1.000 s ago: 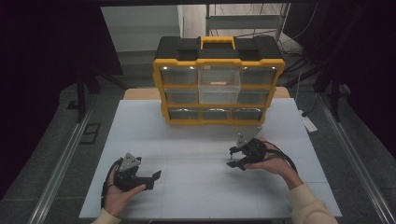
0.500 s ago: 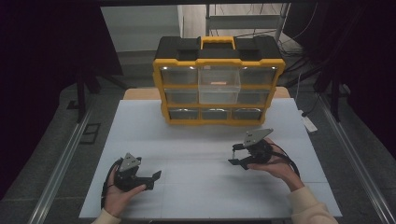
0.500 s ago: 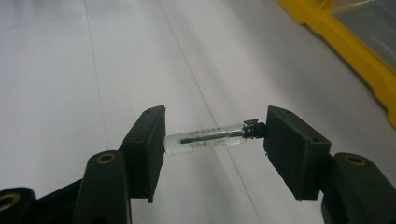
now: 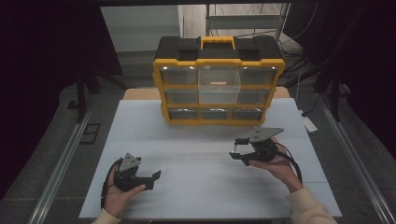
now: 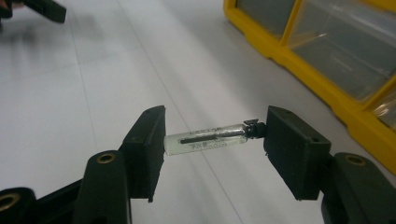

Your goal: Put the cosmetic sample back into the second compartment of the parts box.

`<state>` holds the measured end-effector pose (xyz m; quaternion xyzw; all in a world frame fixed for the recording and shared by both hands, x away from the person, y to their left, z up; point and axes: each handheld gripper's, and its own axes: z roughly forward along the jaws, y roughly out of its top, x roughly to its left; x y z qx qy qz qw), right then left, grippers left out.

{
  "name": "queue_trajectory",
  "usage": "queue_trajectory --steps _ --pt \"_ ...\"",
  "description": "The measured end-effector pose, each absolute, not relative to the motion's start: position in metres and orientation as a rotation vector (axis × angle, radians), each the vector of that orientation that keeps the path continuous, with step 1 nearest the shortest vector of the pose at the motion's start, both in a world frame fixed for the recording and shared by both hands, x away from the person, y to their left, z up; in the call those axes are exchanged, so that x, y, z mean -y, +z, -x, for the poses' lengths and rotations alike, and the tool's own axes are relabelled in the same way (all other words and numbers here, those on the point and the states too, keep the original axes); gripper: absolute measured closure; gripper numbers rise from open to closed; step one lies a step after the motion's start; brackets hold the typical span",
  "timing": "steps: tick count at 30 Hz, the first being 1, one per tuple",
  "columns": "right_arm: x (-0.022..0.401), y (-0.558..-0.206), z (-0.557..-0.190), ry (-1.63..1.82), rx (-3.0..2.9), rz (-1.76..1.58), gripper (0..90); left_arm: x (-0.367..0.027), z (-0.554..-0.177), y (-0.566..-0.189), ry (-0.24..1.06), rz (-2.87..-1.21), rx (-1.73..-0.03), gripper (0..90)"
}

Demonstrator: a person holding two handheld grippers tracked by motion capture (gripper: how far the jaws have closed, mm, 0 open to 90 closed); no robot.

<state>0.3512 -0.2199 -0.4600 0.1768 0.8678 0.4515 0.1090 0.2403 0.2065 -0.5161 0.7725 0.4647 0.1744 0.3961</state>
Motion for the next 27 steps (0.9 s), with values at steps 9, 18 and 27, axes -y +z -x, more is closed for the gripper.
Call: queue_trajectory --steps 9,18,27 --pt "0.224 -0.455 -0.351 1.365 -2.482 -0.58 40.2 -0.206 -0.241 -0.517 0.442 -1.96 -1.178 5.9" --pt "0.223 -0.447 -0.347 1.418 -2.412 -0.619 40.1 -0.206 -0.241 -0.516 0.443 -1.959 -1.179 5.9" --pt "0.223 -0.44 -0.344 1.439 -2.358 -0.647 40.1 -0.206 -0.241 -0.516 0.443 -1.957 -1.18 6.0"
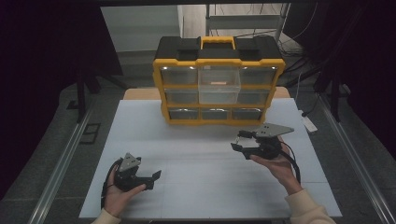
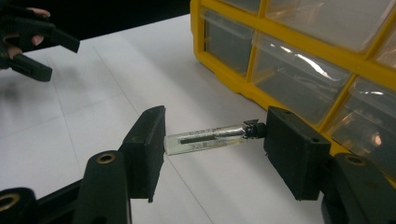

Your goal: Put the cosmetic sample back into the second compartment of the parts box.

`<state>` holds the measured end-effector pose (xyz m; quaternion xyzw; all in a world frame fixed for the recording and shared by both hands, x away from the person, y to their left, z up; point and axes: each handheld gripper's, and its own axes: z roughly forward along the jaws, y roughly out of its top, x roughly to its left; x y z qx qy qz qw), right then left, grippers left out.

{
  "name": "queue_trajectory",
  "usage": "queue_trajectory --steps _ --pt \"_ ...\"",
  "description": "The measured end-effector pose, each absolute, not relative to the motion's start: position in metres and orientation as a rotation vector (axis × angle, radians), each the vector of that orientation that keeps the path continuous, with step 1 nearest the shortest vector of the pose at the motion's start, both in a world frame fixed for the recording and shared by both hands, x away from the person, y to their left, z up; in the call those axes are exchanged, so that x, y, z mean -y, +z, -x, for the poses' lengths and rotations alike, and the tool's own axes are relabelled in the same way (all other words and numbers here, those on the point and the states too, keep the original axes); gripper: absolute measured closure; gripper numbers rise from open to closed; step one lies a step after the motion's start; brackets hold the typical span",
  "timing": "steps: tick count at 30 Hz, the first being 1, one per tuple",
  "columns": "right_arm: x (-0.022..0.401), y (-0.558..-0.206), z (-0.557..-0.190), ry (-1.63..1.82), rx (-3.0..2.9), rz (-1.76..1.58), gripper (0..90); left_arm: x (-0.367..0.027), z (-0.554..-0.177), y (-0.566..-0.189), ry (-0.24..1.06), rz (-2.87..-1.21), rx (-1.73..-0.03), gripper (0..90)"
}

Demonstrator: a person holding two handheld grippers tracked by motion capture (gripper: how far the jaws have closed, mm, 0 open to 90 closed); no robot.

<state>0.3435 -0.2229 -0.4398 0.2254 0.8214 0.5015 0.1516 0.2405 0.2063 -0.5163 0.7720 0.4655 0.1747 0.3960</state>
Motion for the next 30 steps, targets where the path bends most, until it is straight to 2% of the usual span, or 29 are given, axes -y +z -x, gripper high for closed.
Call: queue_trajectory --steps 30 --pt "0.223 -0.404 -0.329 1.517 -2.188 -0.746 40.2 -0.206 -0.241 -0.516 0.443 -1.95 -1.179 6.0"
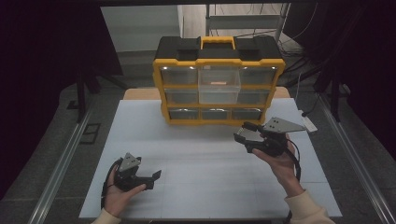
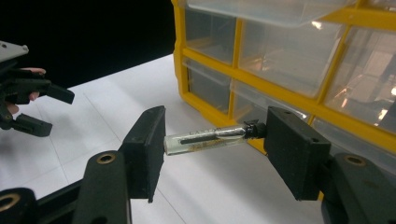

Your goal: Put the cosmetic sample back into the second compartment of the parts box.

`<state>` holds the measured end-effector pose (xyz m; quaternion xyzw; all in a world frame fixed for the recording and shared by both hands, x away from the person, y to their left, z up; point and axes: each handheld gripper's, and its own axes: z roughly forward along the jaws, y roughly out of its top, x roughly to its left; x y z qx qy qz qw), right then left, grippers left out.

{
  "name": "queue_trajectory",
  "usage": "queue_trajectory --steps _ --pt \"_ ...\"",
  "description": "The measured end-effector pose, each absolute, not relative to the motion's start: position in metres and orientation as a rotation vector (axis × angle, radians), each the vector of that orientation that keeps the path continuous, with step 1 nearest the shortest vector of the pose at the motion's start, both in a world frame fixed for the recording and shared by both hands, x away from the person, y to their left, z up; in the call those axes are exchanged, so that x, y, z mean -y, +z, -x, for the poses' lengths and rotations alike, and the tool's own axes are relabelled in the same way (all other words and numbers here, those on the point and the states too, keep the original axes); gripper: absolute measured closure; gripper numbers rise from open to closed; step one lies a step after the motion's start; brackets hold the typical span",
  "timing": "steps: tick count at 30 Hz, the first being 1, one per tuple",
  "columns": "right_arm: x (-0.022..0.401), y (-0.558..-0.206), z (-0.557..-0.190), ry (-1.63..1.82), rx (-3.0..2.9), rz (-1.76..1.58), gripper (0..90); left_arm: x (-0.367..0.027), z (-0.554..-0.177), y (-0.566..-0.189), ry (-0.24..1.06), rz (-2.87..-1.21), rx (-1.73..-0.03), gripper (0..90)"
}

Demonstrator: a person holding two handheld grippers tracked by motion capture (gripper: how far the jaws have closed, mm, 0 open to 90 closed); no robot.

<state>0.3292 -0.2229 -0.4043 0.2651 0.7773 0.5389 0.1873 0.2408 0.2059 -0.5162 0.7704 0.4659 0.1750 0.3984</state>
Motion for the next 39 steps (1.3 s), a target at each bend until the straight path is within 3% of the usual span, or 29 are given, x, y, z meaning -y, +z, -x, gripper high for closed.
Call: queue_trajectory --steps 39 --pt "0.22 -0.345 -0.322 1.602 -2.015 -0.708 40.2 -0.206 -0.242 -0.516 0.435 -1.944 -1.183 6.0"
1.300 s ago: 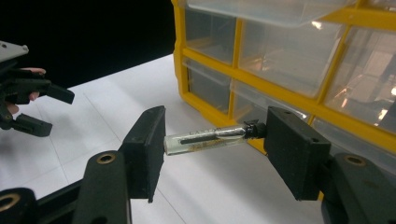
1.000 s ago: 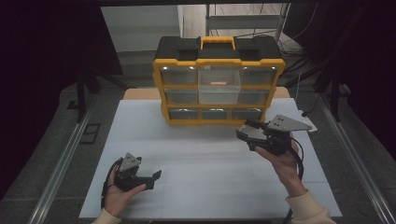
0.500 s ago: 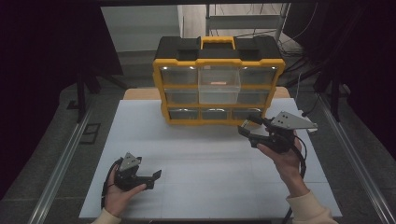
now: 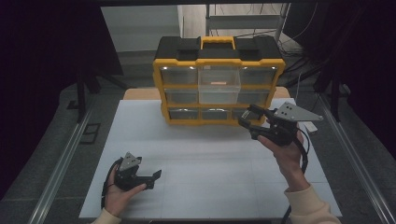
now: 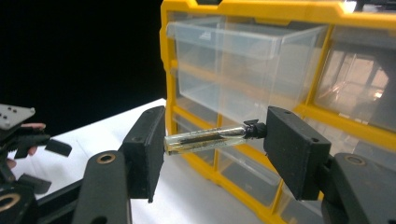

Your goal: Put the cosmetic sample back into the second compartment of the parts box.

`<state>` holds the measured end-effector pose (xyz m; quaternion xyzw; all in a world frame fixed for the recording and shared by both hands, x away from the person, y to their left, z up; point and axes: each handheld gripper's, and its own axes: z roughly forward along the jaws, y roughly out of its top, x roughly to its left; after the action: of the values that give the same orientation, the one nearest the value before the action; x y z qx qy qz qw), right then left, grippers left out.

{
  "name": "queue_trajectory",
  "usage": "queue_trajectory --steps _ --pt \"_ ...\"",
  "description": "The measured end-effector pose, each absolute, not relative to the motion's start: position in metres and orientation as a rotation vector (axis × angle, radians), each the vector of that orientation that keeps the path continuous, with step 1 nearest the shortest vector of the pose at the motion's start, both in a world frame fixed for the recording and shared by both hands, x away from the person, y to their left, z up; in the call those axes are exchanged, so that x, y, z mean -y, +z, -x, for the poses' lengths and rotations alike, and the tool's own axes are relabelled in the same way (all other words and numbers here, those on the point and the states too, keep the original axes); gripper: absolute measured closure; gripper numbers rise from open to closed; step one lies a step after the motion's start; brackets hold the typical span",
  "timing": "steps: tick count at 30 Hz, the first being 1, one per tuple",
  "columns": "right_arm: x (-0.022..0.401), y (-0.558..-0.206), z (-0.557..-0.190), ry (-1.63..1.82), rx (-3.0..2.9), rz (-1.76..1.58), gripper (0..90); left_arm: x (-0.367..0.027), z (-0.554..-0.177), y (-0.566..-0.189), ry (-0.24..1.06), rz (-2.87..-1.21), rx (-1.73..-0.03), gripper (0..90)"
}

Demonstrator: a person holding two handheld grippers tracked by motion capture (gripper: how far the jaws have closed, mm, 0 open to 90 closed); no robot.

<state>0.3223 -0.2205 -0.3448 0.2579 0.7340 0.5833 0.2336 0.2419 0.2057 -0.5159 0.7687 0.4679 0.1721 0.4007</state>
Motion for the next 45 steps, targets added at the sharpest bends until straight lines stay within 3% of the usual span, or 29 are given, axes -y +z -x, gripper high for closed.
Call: queue_trajectory --steps 45 --pt "0.188 -0.281 -0.365 1.552 -1.951 -0.733 40.2 -0.206 -0.242 -0.515 0.434 -1.942 -1.182 6.0"
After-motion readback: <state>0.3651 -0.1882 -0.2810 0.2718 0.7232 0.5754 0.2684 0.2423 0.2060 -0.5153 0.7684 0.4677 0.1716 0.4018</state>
